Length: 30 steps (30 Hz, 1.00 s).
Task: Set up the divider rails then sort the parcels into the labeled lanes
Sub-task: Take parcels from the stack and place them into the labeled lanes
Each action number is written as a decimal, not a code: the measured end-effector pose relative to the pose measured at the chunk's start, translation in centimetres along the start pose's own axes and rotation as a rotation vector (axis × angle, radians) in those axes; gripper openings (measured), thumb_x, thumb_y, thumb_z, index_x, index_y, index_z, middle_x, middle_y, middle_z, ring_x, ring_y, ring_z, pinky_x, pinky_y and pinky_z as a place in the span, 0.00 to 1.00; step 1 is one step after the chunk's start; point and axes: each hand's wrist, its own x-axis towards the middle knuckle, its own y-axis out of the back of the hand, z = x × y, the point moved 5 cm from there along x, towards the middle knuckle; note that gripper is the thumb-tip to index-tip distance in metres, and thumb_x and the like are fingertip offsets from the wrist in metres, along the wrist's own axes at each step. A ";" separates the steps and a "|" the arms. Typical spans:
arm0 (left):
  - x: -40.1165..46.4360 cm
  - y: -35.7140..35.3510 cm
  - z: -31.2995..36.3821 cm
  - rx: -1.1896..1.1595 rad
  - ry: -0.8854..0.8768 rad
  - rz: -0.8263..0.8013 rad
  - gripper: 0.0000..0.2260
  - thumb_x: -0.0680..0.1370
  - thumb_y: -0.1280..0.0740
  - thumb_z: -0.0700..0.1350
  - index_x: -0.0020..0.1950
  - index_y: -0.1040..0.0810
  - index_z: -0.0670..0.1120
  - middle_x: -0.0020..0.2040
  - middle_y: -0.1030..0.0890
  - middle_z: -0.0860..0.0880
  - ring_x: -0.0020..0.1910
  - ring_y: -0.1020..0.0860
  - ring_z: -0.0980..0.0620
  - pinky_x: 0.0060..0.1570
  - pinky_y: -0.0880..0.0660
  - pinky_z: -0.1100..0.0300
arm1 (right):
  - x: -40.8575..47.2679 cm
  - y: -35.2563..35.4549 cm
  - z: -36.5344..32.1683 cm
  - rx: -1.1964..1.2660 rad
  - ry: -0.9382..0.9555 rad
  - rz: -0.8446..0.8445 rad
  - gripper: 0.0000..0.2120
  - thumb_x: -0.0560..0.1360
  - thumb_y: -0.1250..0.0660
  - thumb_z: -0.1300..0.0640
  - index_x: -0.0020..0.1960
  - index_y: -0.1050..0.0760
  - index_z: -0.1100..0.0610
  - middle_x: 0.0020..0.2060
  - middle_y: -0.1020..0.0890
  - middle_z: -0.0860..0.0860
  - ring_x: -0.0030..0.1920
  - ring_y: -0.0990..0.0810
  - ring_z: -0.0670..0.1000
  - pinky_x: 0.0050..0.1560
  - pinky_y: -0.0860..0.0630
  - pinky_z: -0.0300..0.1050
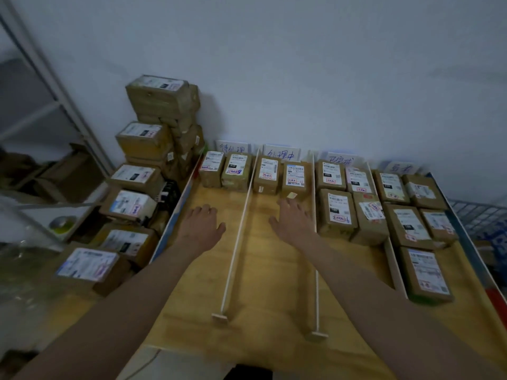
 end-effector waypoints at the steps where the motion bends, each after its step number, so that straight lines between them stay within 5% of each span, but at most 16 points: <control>1: -1.3 0.3 -1.0 0.000 0.014 -0.001 0.25 0.82 0.46 0.59 0.74 0.34 0.45 0.70 0.30 0.46 0.69 0.31 0.45 0.69 0.35 0.49 | -0.9 -0.2 -1.0 0.000 0.012 -0.010 0.23 0.80 0.41 0.47 0.71 0.35 0.56 0.70 0.32 0.57 0.69 0.33 0.60 0.67 0.34 0.57; 14: -8.3 3.7 -15.2 -0.006 0.202 0.056 0.23 0.81 0.46 0.58 0.69 0.29 0.45 0.66 0.27 0.44 0.66 0.29 0.43 0.67 0.34 0.48 | -3.0 -1.2 -13.8 0.031 0.114 -0.080 0.23 0.80 0.41 0.47 0.71 0.35 0.56 0.69 0.31 0.57 0.69 0.32 0.60 0.64 0.31 0.57; 30: 5.1 4.9 -34.0 -0.081 0.141 0.035 0.21 0.81 0.45 0.56 0.70 0.31 0.46 0.66 0.27 0.44 0.66 0.29 0.43 0.69 0.34 0.46 | 10.1 -5.5 -30.5 0.198 0.010 -0.066 0.21 0.81 0.43 0.47 0.68 0.33 0.59 0.62 0.25 0.58 0.62 0.25 0.60 0.58 0.25 0.55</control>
